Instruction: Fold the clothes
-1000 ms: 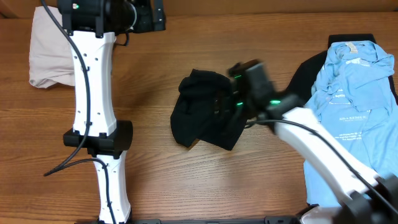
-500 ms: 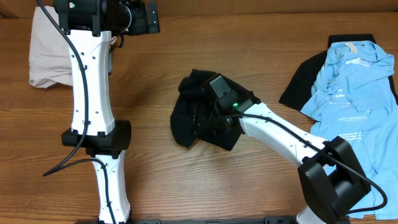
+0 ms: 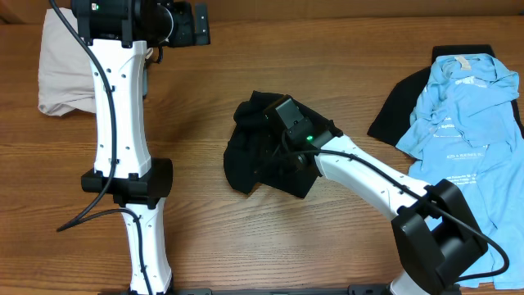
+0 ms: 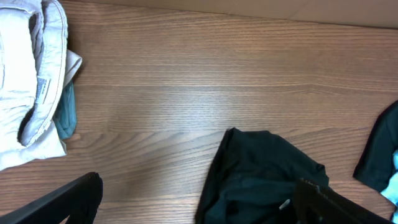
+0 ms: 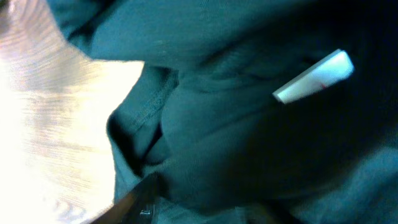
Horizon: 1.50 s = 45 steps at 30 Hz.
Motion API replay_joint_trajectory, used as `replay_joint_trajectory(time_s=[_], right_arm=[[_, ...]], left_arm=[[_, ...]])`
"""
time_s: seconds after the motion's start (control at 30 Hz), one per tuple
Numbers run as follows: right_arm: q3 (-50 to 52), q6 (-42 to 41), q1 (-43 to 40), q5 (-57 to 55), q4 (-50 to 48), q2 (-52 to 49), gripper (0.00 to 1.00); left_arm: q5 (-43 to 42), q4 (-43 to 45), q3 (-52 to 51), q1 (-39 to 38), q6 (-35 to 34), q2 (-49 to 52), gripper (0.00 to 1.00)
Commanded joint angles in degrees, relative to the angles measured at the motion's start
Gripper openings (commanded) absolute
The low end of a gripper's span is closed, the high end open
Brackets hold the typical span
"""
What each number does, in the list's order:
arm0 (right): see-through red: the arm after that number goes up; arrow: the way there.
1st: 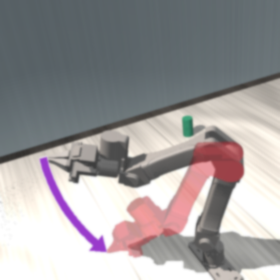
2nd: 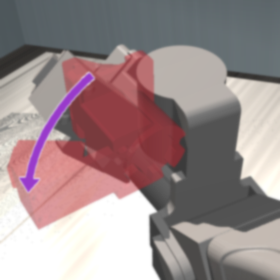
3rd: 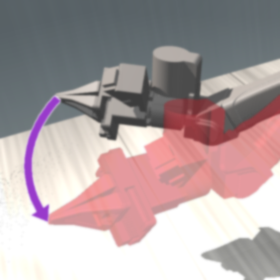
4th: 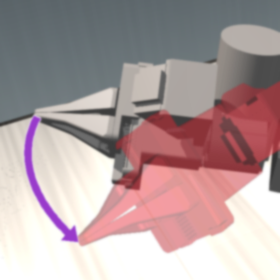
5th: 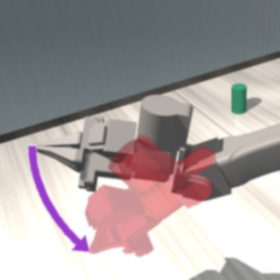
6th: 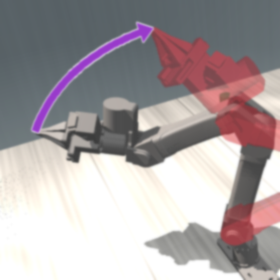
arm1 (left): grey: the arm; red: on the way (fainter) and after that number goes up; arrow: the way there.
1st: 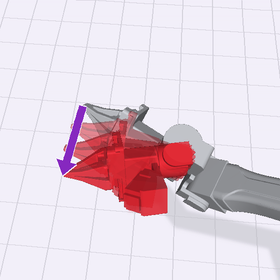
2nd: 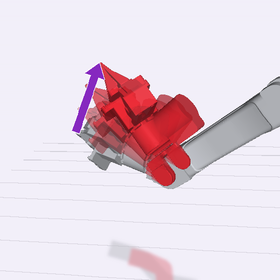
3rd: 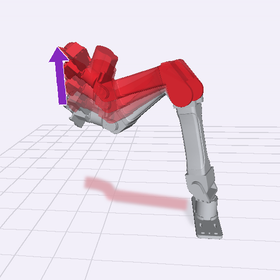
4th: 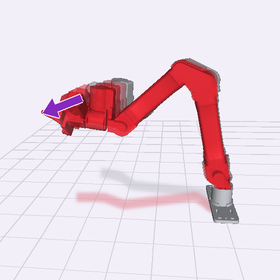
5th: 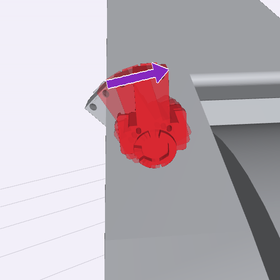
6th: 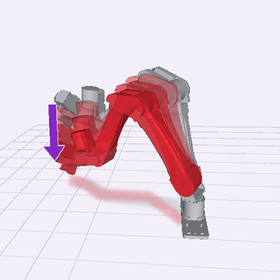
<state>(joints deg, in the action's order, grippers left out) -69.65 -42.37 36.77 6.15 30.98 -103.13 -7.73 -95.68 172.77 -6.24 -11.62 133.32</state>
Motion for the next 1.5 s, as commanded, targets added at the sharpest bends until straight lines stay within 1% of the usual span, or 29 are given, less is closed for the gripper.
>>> replay_joint_trajectory(time_s=[0.0,0.1,0.13,0.17,0.2,0.27,0.4,0.47,0.57,0.67,0.83,0.87,0.97,1.0,1.07,1.23,1.4,1.47], right_arm=[[-0.20,0.15,-0.15,-1.64,0.42,-0.50,0.21],[-0.44,0.15,-0.61,-1.57,1.92,-0.39,0.05],[-0.94,0.35,-0.98,-1.55,3.08,-0.37,0.04],[-1.57,0.37,-1.40,-1.55,4.59,-0.17,0.04],[-3.61,1.03,-2.75,-1.36,9.05,0.72,0.04],[-6.10,2.60,-4.28,-1.03,14.29,2.47,0.04],[-9.88,5.99,-8.17,-0.96,23.74,7.98,0.04],[-9.90,8.76,-11.45,-1.29,29.29,10.82,0.04],[-8.87,11.26,-14.38,-3.13,34.56,10.51,0.04],[-5.07,12.44,-16.57,-3.78,34.82,9.99,0.04],[2.25,13.42,-20.28,-5.27,29.35,9.62,0.04],[3.02,14.43,-21.05,-5.25,28.44,9.62,0.07],[2.75,17.11,-23.21,-3.96,28.28,9.77,0.36],[2.01,17.99,-23.56,-2.56,28.72,9.97,0.40],[0.35,19.30,-23.67,-0.07,29.42,10.64,0.44],[-4.22,19.63,-20.74,4.24,29.81,13.75,0.46],[-5.11,16.26,-15.26,3.91,28.09,15.28,0.50],[-4.02,12.04,-12.15,0.28,26.38,14.36,0.52]], left_arm=[[0.87,-0.13,-0.28,0.24,1.66,0.20,1.00],[0.87,-0.13,-0.28,0.24,2.01,0.20,1.00],[0.90,-0.15,-0.28,0.24,2.10,0.20,1.00],[0.90,-0.15,-0.28,0.24,2.27,0.20,1.00],[0.96,-0.17,-0.28,0.24,2.69,0.20,1.00],[1.62,-0.31,-0.28,0.24,2.67,0.20,1.00],[3.41,-0.42,-0.28,0.24,2.67,0.20,1.00],[3.87,-0.39,-0.28,0.24,2.67,0.20,1.00],[3.89,-0.33,-0.28,0.24,2.69,0.20,1.00],[3.98,-0.13,-0.28,0.24,2.69,0.20,1.00],[4.68,-0.11,-0.28,0.26,2.67,0.20,1.00],[5.16,-0.11,-0.28,0.24,2.67,0.20,1.00],[5.40,-0.13,-0.28,0.24,2.67,0.20,1.00],[5.40,-0.15,-0.28,0.24,2.67,0.20,1.00],[5.40,-0.13,-0.28,0.24,2.67,0.20,1.00],[5.40,-0.15,-0.28,0.24,2.64,0.20,1.00],[5.40,-0.22,-0.28,0.24,2.64,0.20,1.00],[5.38,-0.22,-0.28,0.24,2.62,0.20,1.00]])
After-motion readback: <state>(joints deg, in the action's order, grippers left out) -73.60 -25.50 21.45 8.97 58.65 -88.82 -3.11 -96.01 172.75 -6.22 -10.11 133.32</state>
